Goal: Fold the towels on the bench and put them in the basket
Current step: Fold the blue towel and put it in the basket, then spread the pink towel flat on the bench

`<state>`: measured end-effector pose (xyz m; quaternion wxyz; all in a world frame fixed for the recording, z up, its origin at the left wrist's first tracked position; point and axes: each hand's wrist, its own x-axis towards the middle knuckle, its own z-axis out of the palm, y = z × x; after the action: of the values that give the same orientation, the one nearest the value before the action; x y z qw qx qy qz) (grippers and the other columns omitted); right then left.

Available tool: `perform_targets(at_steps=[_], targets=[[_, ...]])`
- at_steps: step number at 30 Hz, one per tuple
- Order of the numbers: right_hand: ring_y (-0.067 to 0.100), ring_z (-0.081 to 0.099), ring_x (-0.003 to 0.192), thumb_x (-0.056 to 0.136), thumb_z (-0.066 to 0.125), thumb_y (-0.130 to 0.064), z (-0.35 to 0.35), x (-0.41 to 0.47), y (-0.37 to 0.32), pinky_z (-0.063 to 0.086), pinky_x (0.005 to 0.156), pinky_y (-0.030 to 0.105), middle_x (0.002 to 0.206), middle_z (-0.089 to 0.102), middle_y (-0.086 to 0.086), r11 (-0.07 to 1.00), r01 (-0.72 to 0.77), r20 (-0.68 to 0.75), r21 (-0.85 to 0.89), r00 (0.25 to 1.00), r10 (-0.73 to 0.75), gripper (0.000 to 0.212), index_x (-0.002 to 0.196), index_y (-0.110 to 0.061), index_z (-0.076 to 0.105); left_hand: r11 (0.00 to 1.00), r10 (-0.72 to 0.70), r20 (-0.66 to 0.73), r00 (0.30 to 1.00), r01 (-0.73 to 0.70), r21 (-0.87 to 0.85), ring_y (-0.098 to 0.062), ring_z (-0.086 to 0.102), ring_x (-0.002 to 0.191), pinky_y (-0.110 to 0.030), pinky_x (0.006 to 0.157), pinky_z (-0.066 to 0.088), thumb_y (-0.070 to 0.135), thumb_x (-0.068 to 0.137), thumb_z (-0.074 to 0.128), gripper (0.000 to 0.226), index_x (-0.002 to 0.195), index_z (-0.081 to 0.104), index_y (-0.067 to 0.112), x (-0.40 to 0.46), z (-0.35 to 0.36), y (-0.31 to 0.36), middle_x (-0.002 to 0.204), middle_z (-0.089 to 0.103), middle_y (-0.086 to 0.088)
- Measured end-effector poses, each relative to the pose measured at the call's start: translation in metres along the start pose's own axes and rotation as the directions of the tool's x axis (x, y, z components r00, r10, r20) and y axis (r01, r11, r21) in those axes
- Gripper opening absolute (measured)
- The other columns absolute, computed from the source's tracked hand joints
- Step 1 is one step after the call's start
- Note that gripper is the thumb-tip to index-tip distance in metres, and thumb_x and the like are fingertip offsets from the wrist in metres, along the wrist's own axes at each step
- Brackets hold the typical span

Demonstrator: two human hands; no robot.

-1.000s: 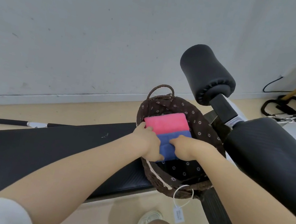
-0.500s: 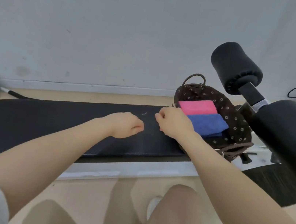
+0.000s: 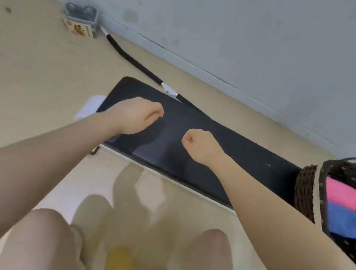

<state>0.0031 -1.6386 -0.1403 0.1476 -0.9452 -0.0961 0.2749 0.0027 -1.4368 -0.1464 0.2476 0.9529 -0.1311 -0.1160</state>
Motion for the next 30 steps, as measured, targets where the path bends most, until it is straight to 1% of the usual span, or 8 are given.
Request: perform_targets(at_steps=[6,9,13,17,21,24,27,30], targets=[[0.019,0.042,0.085,0.094,0.037,-0.012,-0.069,-0.046,-0.304,0.034,0.065,0.020,0.086,0.052,0.003,0.897,0.403,0.314,-0.179,0.888,-0.336,0.021,0.077,-0.010,0.049,0.840,-0.459,-0.030,0.888,0.423,-0.339,-0.021,0.060,0.084,-0.025,0.071,0.043,0.019,0.094,0.046,0.016,0.100,0.061,0.016,-0.192,-0.215,-0.100,0.103,0.066,-0.005],[0.015,0.047,0.088,0.096,0.041,-0.018,-0.094,-0.063,-0.446,0.036,0.073,0.024,0.105,0.059,0.005,0.827,0.553,0.320,-0.096,0.804,-0.501,0.023,0.102,-0.008,0.060,0.713,-0.621,-0.063,0.781,0.530,-0.460,-0.020,0.059,0.077,-0.021,0.062,0.042,0.016,0.094,0.047,0.013,0.094,0.060,0.016,-0.280,-0.293,-0.141,0.096,0.064,-0.005],[0.018,0.054,0.081,0.095,0.044,-0.016,-0.081,-0.066,-0.570,0.043,0.073,0.028,0.101,0.066,0.010,0.763,0.646,0.322,-0.005,0.724,-0.610,0.024,0.103,-0.003,0.062,0.577,-0.781,-0.115,0.614,0.638,-0.510,-0.027,0.059,0.087,-0.028,0.070,0.045,0.011,0.093,0.045,0.014,0.095,0.059,0.010,-0.364,-0.357,-0.208,0.099,0.063,-0.010],[0.020,0.057,0.075,0.093,0.045,-0.015,-0.055,-0.037,-0.647,0.044,0.071,0.028,0.090,0.061,0.010,0.754,0.654,0.466,-0.068,0.689,-0.555,0.026,0.102,0.003,0.062,0.564,-0.816,-0.187,0.548,0.682,-0.466,-0.036,0.060,0.097,-0.042,0.086,0.047,0.011,0.092,0.044,0.022,0.103,0.060,0.000,-0.409,-0.397,-0.271,0.104,0.064,-0.019],[0.020,0.058,0.076,0.092,0.045,-0.015,-0.038,0.011,-0.753,0.045,0.071,0.028,0.100,0.066,0.016,0.675,0.716,0.526,-0.176,0.648,-0.551,0.028,0.104,0.004,0.062,0.557,-0.831,-0.239,0.503,0.744,-0.370,-0.026,0.054,0.096,-0.029,0.080,0.039,0.015,0.094,0.046,0.019,0.107,0.058,0.008,-0.445,-0.443,-0.354,0.101,0.056,-0.005],[0.020,0.056,0.077,0.093,0.046,-0.018,-0.032,0.048,-0.850,0.043,0.067,0.028,0.097,0.063,0.013,0.650,0.741,0.532,-0.165,0.622,-0.574,0.028,0.106,0.002,0.060,0.530,-0.848,-0.206,0.489,0.773,-0.349,-0.026,0.054,0.095,-0.032,0.083,0.042,0.019,0.094,0.044,0.019,0.106,0.058,0.012,-0.468,-0.494,-0.426,0.103,0.059,-0.007],[0.020,0.046,0.076,0.093,0.045,-0.015,-0.025,0.080,-0.951,0.036,0.069,0.028,0.103,0.060,0.027,0.602,0.771,0.541,-0.207,0.603,-0.586,0.030,0.107,0.009,0.057,0.486,-0.873,-0.149,0.464,0.811,-0.324,-0.028,0.056,0.104,-0.035,0.089,0.044,0.023,0.095,0.042,0.028,0.116,0.057,0.011,-0.489,-0.548,-0.492,0.116,0.061,-0.008],[0.019,0.046,0.080,0.094,0.039,-0.010,-0.012,0.099,-1.036,0.036,0.070,0.027,0.106,0.060,0.022,0.555,0.800,0.549,-0.226,0.576,-0.606,0.029,0.108,0.006,0.059,0.475,-0.880,-0.170,0.443,0.812,-0.339,-0.024,0.053,0.110,-0.028,0.088,0.040,0.024,0.096,0.042,0.030,0.123,0.054,0.016,-0.510,-0.593,-0.554,0.124,0.057,-0.004]])
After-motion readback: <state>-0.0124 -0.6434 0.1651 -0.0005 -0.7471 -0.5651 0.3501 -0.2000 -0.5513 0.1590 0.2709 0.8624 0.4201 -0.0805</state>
